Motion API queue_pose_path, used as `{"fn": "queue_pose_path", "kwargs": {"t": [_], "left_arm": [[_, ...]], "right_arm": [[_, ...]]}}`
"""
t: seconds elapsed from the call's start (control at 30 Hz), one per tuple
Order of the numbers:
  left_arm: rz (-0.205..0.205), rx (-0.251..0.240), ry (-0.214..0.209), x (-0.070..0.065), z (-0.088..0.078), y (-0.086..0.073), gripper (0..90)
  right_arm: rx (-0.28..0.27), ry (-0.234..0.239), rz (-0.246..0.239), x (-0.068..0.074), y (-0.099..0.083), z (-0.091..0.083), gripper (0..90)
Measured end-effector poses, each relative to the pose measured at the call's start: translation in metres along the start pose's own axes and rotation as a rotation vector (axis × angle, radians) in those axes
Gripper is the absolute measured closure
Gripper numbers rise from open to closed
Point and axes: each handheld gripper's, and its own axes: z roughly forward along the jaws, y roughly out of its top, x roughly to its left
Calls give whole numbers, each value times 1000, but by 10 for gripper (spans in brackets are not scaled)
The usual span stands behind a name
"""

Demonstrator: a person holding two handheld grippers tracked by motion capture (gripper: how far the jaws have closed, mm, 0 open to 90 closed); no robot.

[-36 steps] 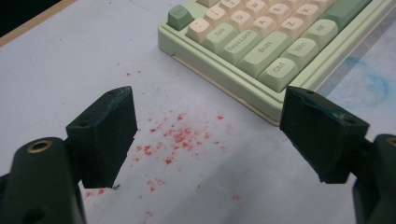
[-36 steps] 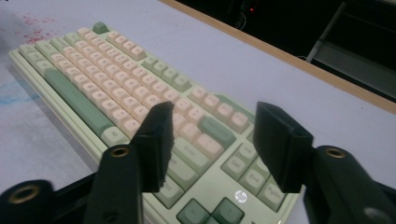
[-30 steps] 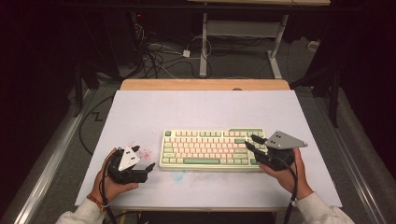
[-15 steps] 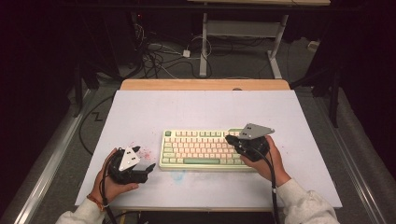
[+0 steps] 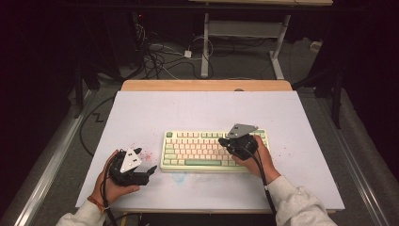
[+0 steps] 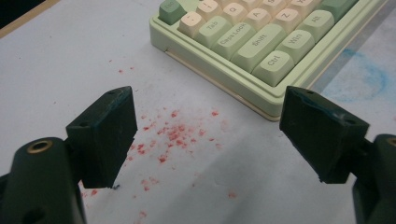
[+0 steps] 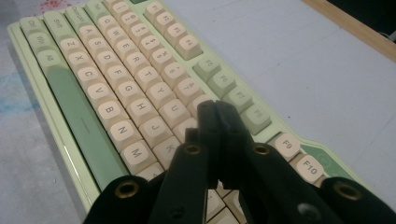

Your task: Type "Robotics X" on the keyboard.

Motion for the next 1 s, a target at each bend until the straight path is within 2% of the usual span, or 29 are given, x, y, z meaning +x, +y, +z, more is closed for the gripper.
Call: {"fn": "queue_pose_path", "kwargs": {"t": [0.3, 0.33, 0.37, 0.4, 0.47, 1.0], "left_arm": [[5, 6, 0, -1, 1, 0, 179], [15, 0, 2, 0, 1, 0, 179], [7, 6, -3, -1, 1, 0, 178], [19, 2, 3, 0, 1, 0, 179], [9, 7, -3, -1, 1, 0, 178], [21, 4, -1, -3, 1, 1, 184]], "right_arm": [[32, 6, -10, 2, -2, 12, 899], [34, 6, -9, 2, -3, 13, 898], [38, 6, -7, 2, -3, 13, 898], [39, 6, -7, 2, -3, 14, 898], [45, 6, -11, 2, -4, 15, 898], [51, 9, -11, 1, -7, 18, 898]]}}
